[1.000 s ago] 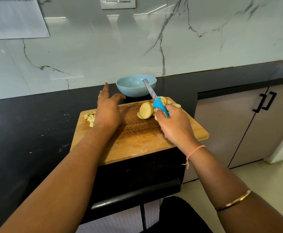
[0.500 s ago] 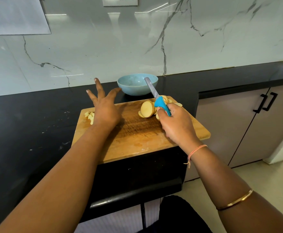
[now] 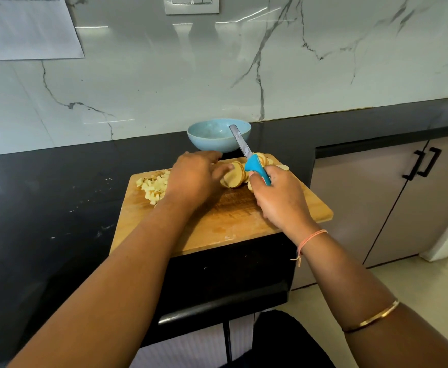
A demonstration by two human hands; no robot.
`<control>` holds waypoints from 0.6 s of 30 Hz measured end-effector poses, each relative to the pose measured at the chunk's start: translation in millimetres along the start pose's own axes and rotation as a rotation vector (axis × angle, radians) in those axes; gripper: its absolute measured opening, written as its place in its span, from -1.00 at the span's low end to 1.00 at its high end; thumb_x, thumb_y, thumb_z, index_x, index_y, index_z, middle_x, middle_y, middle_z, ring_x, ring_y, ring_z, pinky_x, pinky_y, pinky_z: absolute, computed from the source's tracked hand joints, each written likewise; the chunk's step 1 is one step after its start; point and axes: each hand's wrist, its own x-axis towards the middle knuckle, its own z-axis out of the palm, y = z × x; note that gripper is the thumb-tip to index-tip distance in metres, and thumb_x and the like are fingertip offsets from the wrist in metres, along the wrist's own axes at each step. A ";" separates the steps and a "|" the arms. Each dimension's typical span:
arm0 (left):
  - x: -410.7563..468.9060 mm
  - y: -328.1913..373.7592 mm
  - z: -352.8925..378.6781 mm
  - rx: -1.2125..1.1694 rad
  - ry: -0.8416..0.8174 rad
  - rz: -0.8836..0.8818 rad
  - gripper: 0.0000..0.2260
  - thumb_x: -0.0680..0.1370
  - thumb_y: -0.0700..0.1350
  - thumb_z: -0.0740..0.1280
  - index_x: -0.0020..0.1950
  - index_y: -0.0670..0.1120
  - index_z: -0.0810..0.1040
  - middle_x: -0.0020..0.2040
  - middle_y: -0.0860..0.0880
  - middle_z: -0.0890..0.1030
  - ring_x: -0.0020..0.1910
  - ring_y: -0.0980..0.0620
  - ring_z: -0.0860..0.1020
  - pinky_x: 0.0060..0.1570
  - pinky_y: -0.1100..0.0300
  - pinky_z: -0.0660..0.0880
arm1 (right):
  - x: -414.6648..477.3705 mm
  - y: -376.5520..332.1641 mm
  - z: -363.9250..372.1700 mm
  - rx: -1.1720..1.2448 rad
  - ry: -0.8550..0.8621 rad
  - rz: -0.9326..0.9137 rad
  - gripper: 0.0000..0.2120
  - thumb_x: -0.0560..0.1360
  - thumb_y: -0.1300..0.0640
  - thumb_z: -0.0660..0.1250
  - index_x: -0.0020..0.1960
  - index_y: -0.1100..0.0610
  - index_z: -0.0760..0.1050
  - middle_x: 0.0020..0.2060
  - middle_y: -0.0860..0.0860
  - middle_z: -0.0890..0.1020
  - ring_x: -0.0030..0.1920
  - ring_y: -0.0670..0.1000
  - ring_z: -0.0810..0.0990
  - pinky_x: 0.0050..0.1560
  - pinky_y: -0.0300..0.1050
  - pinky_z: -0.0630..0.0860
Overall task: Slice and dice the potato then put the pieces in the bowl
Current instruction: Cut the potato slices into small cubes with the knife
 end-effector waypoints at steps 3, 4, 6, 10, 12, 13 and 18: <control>4.4 6.8 11.6 0.064 -0.222 0.111 -0.39 0.49 0.24 0.29 0.43 -0.08 0.37 0.31 -0.07 0.51 0.27 -0.03 0.45 0.29 0.04 0.38 | 0.2 0.5 0.0 0.001 0.004 -0.001 -0.72 0.57 -0.08 0.17 -0.11 0.11 0.46 -0.27 0.14 0.58 -0.35 0.09 0.55 -0.28 0.08 0.55; 6.5 7.0 14.5 0.053 -0.255 0.096 -0.38 0.49 0.22 0.31 0.45 -0.07 0.34 0.33 -0.06 0.50 0.28 -0.03 0.44 0.30 0.04 0.39 | 0.5 0.5 0.0 -0.001 0.007 -0.003 -0.72 0.57 -0.08 0.17 -0.11 0.11 0.46 -0.27 0.13 0.58 -0.36 0.07 0.54 -0.29 0.06 0.55; 10.0 7.1 17.6 -0.041 -0.267 0.033 -0.39 0.48 0.16 0.37 0.46 -0.06 0.34 0.34 -0.05 0.48 0.28 -0.02 0.44 0.27 0.08 0.40 | 0.9 0.4 -0.3 -0.008 0.002 -0.006 -0.73 0.58 -0.09 0.17 -0.10 0.09 0.45 -0.28 0.09 0.56 -0.37 0.01 0.52 -0.28 0.02 0.55; 12.2 6.2 18.6 -0.194 -0.232 -0.080 -0.38 0.38 0.12 0.49 0.37 -0.02 0.41 0.29 0.00 0.50 0.22 0.03 0.48 0.18 0.10 0.49 | 1.4 0.9 -0.2 -0.014 0.002 -0.004 -0.76 0.58 -0.09 0.17 -0.08 0.07 0.45 -0.28 0.05 0.56 -0.34 0.01 0.53 -0.24 0.02 0.57; 11.1 5.3 18.9 -0.253 -0.197 -0.108 -0.38 0.34 0.11 0.52 0.32 -0.03 0.43 0.26 -0.01 0.50 0.15 0.05 0.50 0.12 0.12 0.53 | 1.0 0.8 0.0 -0.015 0.007 -0.002 -0.75 0.58 -0.09 0.17 -0.08 0.07 0.45 -0.28 0.04 0.56 -0.34 0.00 0.53 -0.24 0.02 0.56; 10.2 5.1 18.6 -0.287 -0.175 -0.115 -0.38 0.33 0.10 0.54 0.31 -0.04 0.42 0.24 -0.02 0.50 0.13 0.06 0.51 0.10 0.13 0.54 | 0.8 0.6 0.1 -0.017 0.008 -0.004 -0.76 0.58 -0.09 0.17 -0.09 0.07 0.45 -0.29 0.04 0.55 -0.34 -0.01 0.53 -0.25 0.02 0.56; 5.4 8.1 14.1 -0.349 -0.120 -0.108 -0.42 0.33 0.03 0.56 0.24 -0.05 0.40 0.16 0.02 0.51 0.05 0.08 0.50 0.00 0.21 0.52 | 0.3 -0.8 0.4 -0.021 0.013 -0.010 -0.73 0.58 -0.08 0.16 -0.08 0.11 0.46 -0.28 0.08 0.56 -0.30 0.07 0.57 -0.24 0.05 0.55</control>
